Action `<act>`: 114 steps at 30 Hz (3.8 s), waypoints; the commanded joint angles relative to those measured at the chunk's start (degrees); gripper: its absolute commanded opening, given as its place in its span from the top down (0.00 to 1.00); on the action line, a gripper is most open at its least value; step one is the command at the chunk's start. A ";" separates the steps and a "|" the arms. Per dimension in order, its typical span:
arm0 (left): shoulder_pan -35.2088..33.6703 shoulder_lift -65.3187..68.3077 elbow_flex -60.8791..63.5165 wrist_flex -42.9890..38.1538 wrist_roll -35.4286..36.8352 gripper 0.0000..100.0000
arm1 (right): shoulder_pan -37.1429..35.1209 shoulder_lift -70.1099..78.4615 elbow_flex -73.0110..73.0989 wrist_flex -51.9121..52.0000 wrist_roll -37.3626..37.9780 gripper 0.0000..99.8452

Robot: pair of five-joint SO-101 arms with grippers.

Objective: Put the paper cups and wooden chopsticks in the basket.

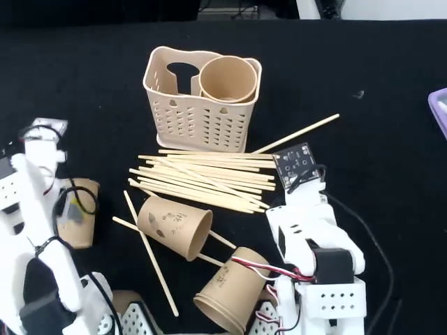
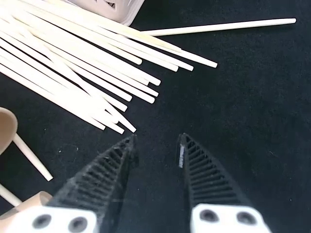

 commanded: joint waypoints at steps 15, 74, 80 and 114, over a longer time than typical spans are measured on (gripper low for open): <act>2.42 -1.23 -16.84 -0.97 11.43 0.79 | 0.62 -0.57 0.40 -1.32 -0.53 0.86; 4.88 43.16 -49.80 22.33 47.03 0.73 | 0.62 -0.31 0.48 -1.32 -0.53 0.86; 5.05 43.16 -46.37 22.33 46.68 0.73 | 0.70 -0.31 0.48 -1.32 -0.53 0.86; 14.37 2.20 -61.41 8.44 44.84 0.97 | 3.43 -0.57 9.80 -14.95 -2.29 0.97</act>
